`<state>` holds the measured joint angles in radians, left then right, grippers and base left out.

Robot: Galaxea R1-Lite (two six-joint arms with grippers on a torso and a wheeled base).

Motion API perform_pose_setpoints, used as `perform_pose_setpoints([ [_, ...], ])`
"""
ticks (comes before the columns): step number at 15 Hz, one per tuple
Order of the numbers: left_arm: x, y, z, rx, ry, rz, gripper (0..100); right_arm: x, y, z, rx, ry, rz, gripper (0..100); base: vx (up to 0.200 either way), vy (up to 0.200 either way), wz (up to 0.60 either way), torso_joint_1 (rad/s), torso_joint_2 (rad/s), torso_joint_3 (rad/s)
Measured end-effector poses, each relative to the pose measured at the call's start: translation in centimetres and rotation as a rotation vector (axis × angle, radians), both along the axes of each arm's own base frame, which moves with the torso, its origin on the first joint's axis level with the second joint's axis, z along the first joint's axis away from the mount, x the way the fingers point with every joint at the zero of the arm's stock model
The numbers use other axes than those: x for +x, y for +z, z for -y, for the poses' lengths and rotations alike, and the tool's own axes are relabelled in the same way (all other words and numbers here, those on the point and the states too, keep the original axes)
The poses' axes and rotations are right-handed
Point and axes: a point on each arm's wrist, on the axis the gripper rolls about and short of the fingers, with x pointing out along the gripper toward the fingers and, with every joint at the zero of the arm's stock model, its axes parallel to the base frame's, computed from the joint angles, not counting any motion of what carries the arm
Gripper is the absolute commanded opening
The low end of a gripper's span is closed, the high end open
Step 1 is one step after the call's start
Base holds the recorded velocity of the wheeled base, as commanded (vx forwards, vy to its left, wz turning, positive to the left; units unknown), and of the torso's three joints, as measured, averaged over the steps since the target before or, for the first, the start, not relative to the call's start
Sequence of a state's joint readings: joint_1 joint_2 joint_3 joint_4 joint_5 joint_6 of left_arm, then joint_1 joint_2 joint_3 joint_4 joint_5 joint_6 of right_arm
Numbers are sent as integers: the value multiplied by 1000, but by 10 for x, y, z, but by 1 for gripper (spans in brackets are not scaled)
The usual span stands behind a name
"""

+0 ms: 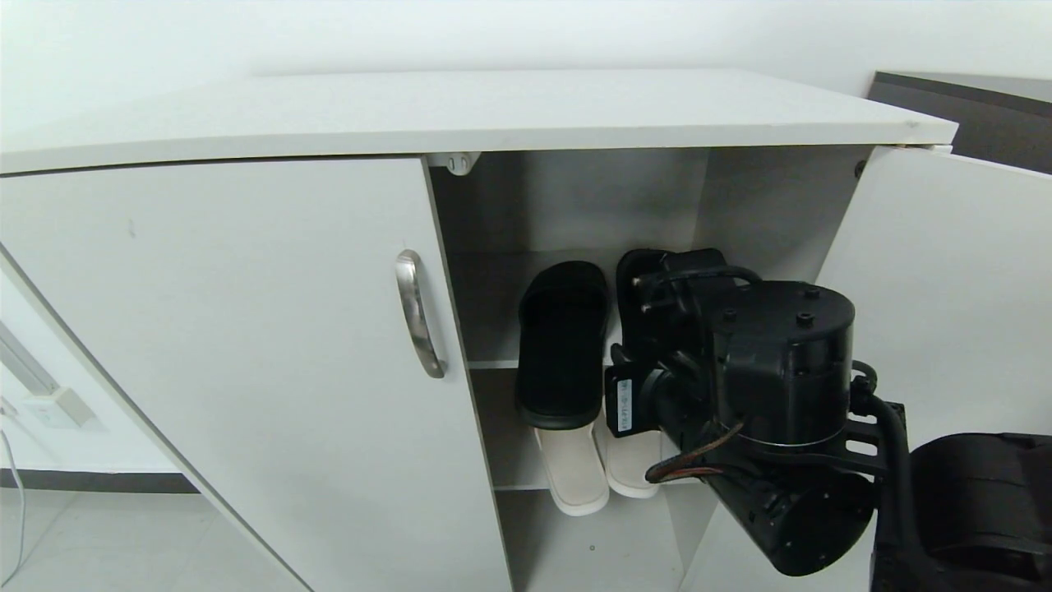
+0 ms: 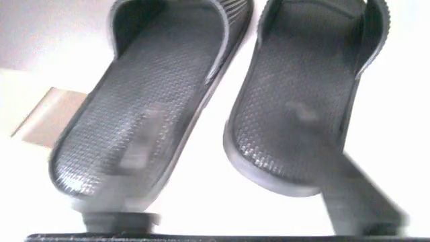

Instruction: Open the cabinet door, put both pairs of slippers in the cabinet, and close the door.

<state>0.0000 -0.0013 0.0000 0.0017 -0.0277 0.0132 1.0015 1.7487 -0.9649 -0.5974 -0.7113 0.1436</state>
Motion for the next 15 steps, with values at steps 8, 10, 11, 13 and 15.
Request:
perform_pose_setpoints([
  [8, 0, 0, 0, 0, 0, 0, 0, -3, -2, 0, -6, 8, -4, 0, -100, 0, 0, 1, 2, 0],
  [10, 0, 0, 0, 0, 0, 0, 0, -3, -2, 0, -6, 6, -4, 0, -200, 0, 0, 5, 0, 5],
  [11, 0, 0, 0, 0, 0, 0, 0, -4, -2, -1, -7, 9, -4, 0, -200, 0, 0, -12, 2, 2],
  [13, 0, 0, 0, 0, 0, 0, 0, -4, -3, -1, -9, 7, -5, 0, -200, 0, 0, 0, 5, 5],
  [15, 0, 0, 0, 0, -1, 0, 0, -4, -4, 0, -11, 7, -8, 0, -200, 0, 0, 2, 7, 7],
])
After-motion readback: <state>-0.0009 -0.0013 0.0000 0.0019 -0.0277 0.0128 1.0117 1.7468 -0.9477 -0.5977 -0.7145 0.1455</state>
